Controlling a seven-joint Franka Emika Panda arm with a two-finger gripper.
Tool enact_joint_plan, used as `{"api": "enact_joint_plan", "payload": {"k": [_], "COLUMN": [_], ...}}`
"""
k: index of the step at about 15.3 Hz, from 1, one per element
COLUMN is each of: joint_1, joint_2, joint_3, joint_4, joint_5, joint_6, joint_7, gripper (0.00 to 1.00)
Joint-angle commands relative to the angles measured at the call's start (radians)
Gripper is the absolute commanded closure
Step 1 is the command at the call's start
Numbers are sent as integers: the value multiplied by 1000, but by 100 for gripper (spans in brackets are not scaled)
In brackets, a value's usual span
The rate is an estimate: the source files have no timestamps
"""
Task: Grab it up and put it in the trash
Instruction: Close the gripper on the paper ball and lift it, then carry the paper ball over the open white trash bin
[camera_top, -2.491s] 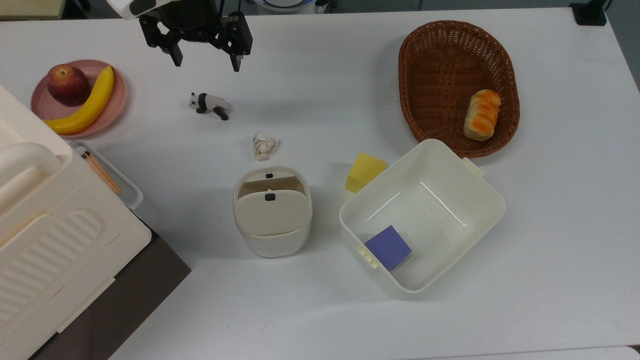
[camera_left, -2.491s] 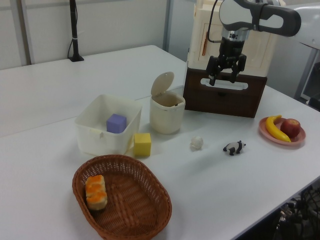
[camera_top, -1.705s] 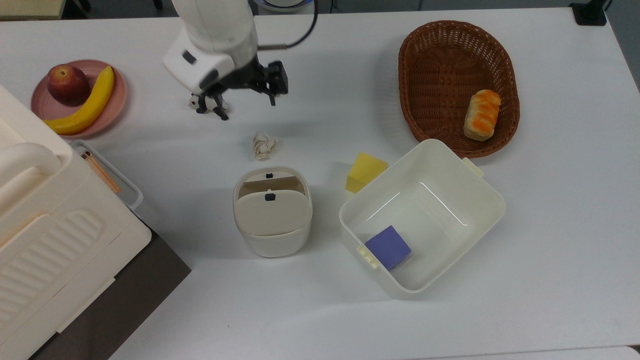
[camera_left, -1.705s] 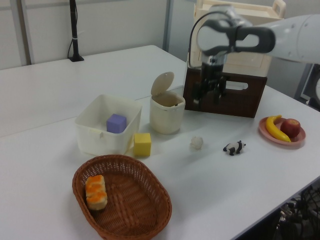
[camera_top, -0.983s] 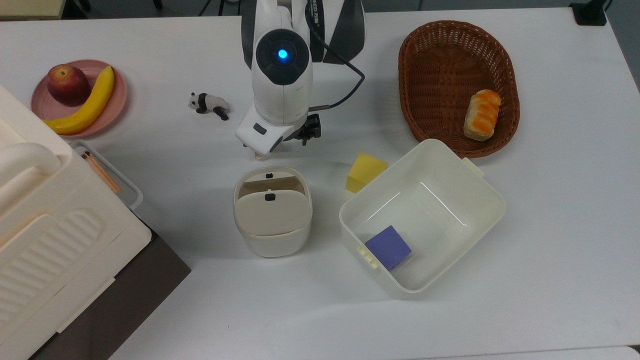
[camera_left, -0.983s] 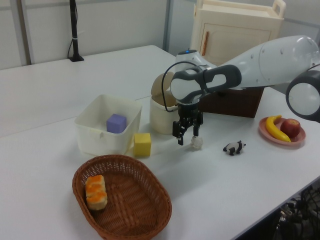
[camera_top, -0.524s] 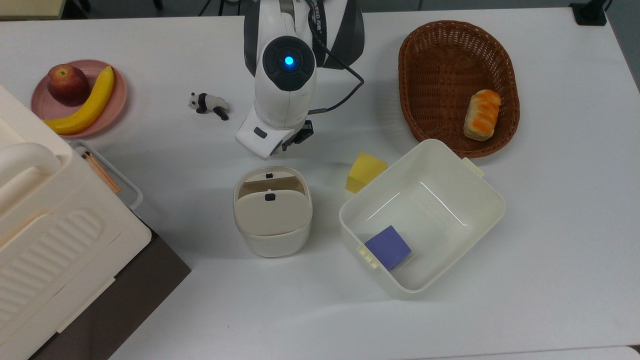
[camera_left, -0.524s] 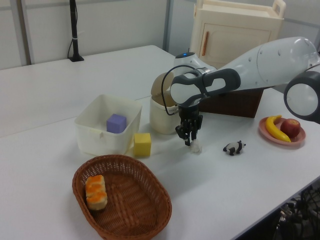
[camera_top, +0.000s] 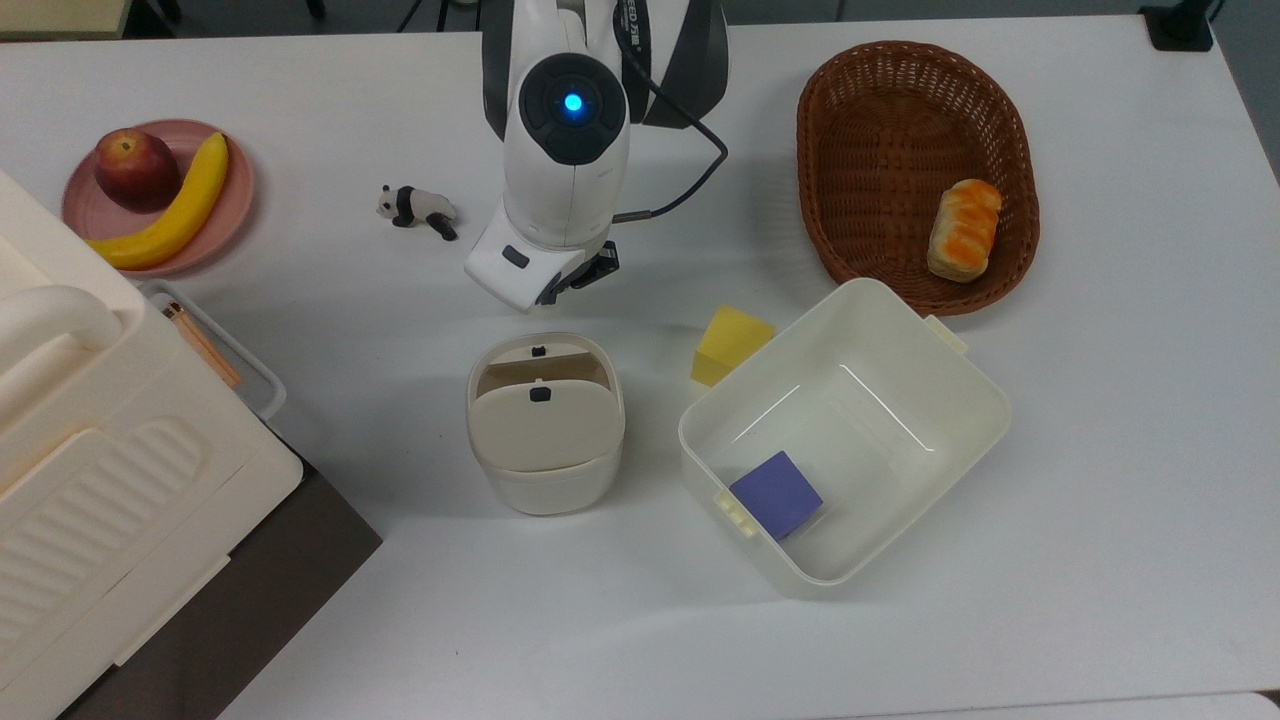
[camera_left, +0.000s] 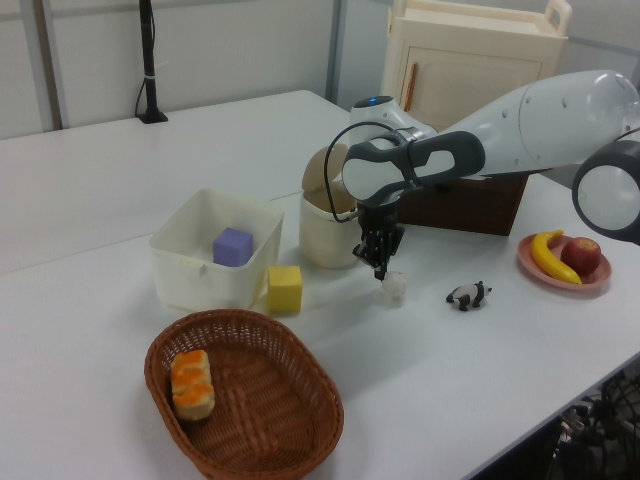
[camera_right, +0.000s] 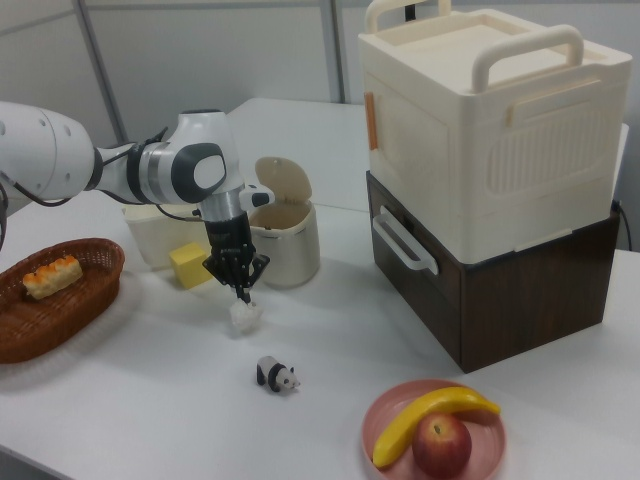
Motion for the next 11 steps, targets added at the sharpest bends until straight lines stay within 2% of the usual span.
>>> {"api": "enact_joint_plan", "payload": {"k": [1, 3, 6, 9, 11], "joint_1": [2, -18, -64, -77, -71], "joint_2": [-60, -98, -112, -106, -106], "joint_3": [-9, -10, -18, -18, -18], "joint_4": [-21, -4, 66, 153, 184], "joint_5": [-1, 32, 152, 220, 238], "joint_6": [1, -20, -37, -33, -27], "joint_7": [-16, -10, -6, 0, 3], "gripper": [100, 100, 100, 100, 100]}}
